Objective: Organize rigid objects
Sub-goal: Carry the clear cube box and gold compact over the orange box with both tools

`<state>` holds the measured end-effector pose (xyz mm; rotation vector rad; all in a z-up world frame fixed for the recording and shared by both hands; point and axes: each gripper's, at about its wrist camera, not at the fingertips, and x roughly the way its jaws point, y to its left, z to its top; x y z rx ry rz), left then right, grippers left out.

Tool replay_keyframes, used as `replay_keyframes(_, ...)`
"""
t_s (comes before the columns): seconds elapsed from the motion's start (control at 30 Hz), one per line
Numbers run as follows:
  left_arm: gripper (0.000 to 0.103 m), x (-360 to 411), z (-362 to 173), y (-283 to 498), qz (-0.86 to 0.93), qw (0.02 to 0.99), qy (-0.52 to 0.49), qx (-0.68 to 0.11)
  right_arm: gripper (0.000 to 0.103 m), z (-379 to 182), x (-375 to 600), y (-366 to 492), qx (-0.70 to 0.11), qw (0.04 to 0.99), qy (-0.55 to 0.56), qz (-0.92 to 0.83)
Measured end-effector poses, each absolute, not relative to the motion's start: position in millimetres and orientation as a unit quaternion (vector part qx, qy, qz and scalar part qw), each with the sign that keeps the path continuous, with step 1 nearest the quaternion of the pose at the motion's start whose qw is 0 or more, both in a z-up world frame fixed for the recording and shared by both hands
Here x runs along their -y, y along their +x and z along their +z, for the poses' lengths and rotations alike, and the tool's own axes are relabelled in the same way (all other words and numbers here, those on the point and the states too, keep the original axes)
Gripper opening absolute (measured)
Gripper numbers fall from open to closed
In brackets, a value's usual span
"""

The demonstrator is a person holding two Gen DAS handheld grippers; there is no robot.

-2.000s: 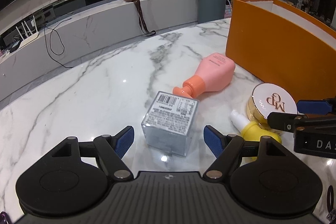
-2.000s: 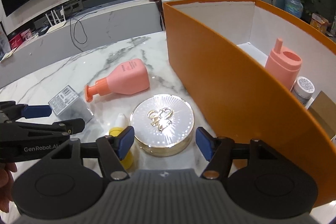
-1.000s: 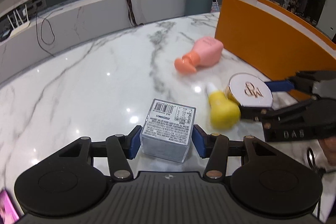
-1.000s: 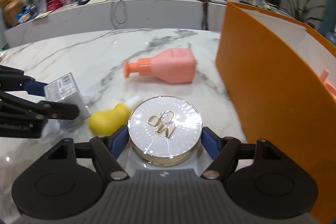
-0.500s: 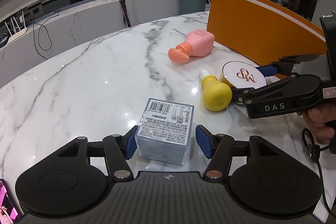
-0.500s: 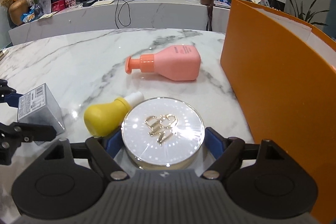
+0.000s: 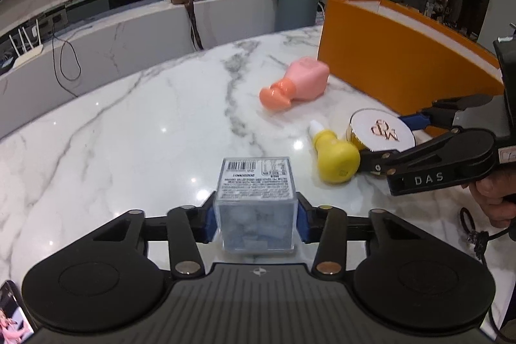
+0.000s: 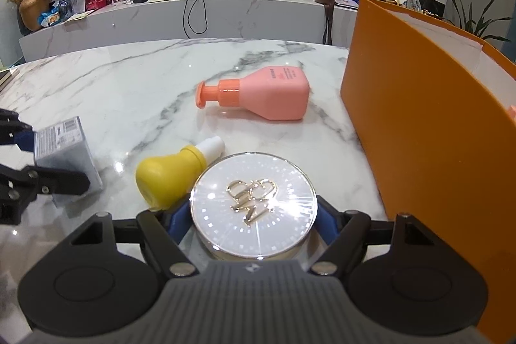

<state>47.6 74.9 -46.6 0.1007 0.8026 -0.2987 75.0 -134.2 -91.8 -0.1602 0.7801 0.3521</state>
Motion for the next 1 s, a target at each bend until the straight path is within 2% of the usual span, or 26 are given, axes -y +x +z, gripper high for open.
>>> replay_keyframes(0.43,0.052,-63.3,-16.8,52.9,-0.130,0.920,0.048,-0.365,0.075,-58.9,144.3,67.5,-0.347,0.921,-0.071,0.165)
replay_keyframes(0.7,0.052,-45.5,8.1,57.5,-0.144,0.928,0.021,-0.343,0.075,-11.6,142.2,64.3,-0.288,0.940,-0.073,0.168)
replay_keyframes(1.0,0.052,-16.5,26.1,65.7,-0.160,0.932,0.031,-0.323,0.075,28.2,173.6,82.1,-0.263,0.953,-0.044,0.144)
